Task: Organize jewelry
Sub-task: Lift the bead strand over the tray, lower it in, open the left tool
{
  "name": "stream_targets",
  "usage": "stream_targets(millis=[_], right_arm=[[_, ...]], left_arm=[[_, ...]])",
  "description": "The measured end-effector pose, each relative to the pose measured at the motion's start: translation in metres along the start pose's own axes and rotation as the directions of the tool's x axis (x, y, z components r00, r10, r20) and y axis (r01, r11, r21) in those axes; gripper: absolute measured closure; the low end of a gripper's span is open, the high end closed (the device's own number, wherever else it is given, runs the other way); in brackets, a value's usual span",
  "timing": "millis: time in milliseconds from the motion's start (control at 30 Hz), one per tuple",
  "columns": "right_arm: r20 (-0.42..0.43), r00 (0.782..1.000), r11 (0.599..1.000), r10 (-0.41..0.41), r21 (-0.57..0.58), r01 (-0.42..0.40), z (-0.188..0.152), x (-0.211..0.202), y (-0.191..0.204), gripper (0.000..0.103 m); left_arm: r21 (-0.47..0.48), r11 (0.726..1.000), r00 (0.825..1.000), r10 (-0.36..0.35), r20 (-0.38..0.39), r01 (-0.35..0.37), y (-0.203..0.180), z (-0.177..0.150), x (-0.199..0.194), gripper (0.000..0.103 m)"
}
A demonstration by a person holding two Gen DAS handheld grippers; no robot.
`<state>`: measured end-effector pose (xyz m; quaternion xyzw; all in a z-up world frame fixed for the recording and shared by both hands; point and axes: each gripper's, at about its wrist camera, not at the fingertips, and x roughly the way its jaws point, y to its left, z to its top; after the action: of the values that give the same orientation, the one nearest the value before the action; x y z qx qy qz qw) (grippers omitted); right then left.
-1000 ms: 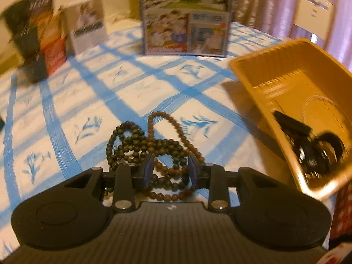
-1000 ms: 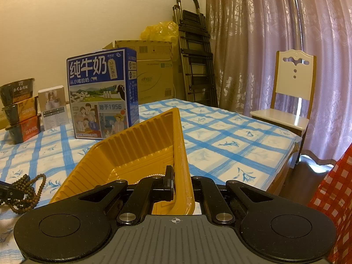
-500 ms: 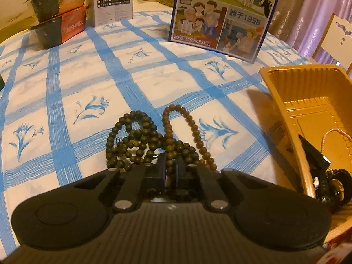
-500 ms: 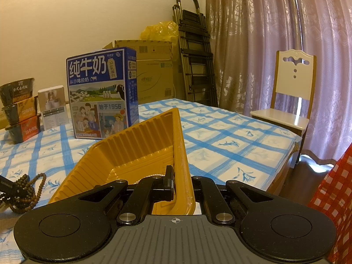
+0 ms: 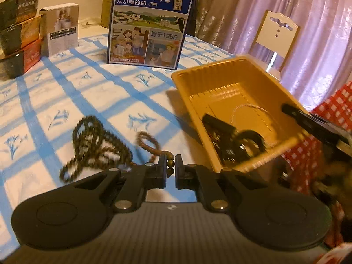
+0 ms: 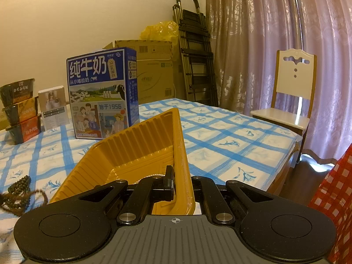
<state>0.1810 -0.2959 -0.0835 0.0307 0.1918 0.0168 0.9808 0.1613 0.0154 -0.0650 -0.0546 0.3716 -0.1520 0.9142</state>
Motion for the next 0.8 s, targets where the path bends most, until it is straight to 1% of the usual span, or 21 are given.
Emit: stream_targets(millis=[67, 167, 300, 433, 533, 700, 800], right_arm=[[0.0, 1.0, 1.0, -0.001, 0.0, 0.001, 0.0, 0.0, 0.0, 0.098], [0.0, 1.0, 1.0, 0.0, 0.0, 0.0, 0.0, 0.0, 0.0, 0.098], [0.0, 1.0, 1.0, -0.001, 0.002, 0.001, 0.0, 0.0, 0.0, 0.098], [0.0, 1.0, 1.0, 0.0, -0.001, 0.0, 0.0, 0.0, 0.0, 0.098], [-0.001, 1.0, 1.0, -0.001, -0.001, 0.001, 0.0, 0.0, 0.0, 0.098], [0.0, 1.0, 1.0, 0.001, -0.004, -0.001, 0.0, 0.0, 0.0, 0.098], [0.0, 1.0, 1.0, 0.001, -0.002, -0.001, -0.001, 0.0, 0.0, 0.098]], left_arm=[[-0.012, 1.0, 1.0, -0.003, 0.0, 0.003, 0.002, -0.006, -0.015, 0.097], [-0.01, 1.0, 1.0, 0.016, 0.015, -0.016, 0.006, -0.007, -0.038, 0.097], [-0.02, 0.999, 0.997, 0.039, 0.06, -0.038, 0.014, 0.003, -0.067, 0.097], [-0.02, 0.997, 0.991, 0.073, 0.114, -0.071, 0.019, 0.017, -0.09, 0.097], [-0.016, 0.996, 0.986, 0.09, 0.141, -0.088, 0.02, 0.025, -0.1, 0.097], [-0.012, 0.996, 0.981, 0.093, 0.168, -0.092, 0.018, 0.036, -0.108, 0.097], [0.009, 0.995, 0.977, 0.092, 0.194, -0.095, 0.013, 0.043, -0.114, 0.097]])
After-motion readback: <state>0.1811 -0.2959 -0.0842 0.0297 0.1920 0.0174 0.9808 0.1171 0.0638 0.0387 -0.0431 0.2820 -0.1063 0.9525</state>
